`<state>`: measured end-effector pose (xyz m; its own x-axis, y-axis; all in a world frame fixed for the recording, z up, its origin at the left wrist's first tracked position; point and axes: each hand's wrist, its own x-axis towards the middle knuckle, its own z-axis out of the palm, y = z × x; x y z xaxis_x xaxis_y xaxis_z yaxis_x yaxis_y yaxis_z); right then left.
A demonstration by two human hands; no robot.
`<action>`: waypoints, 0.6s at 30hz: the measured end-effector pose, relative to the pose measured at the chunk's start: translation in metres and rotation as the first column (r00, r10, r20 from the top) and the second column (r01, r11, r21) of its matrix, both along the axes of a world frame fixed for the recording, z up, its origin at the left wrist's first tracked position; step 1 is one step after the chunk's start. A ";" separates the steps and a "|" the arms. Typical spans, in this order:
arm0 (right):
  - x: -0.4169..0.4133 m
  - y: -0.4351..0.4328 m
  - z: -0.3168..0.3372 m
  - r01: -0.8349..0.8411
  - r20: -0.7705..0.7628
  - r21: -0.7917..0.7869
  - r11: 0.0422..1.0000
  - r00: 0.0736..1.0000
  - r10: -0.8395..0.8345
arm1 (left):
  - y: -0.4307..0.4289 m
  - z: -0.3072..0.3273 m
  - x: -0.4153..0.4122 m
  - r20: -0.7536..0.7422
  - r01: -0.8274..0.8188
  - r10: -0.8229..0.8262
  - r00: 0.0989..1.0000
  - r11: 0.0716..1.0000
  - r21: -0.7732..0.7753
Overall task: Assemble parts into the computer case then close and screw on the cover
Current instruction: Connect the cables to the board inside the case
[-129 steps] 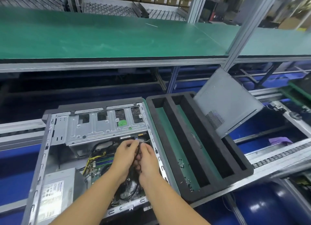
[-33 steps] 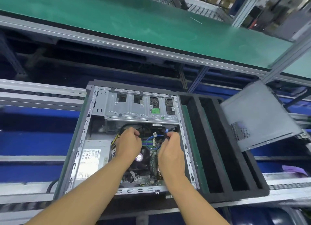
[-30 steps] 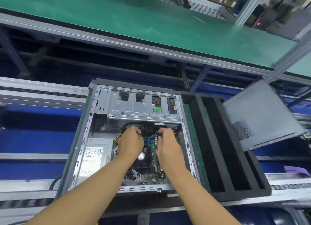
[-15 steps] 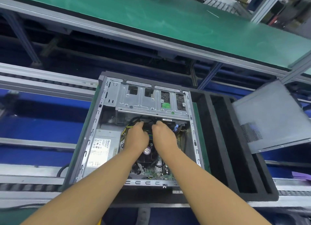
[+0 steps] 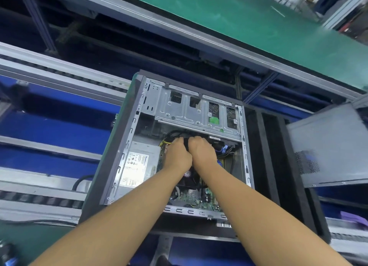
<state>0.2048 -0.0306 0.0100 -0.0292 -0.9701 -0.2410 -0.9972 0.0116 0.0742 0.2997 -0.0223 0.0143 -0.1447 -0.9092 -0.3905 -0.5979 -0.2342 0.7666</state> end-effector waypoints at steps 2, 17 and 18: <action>0.001 0.002 -0.002 0.022 -0.001 -0.018 1.000 1.000 -0.022 | 0.001 0.000 0.001 0.081 0.088 -0.086 0.993 0.996 -0.017; -0.002 0.000 -0.008 0.157 0.002 -0.057 0.986 0.988 -0.157 | 0.006 -0.003 0.006 0.241 0.227 -0.227 0.944 0.974 0.027; -0.002 -0.001 -0.009 0.171 0.013 -0.062 0.983 0.985 -0.170 | 0.005 -0.004 0.006 0.243 0.229 -0.230 0.942 0.973 0.032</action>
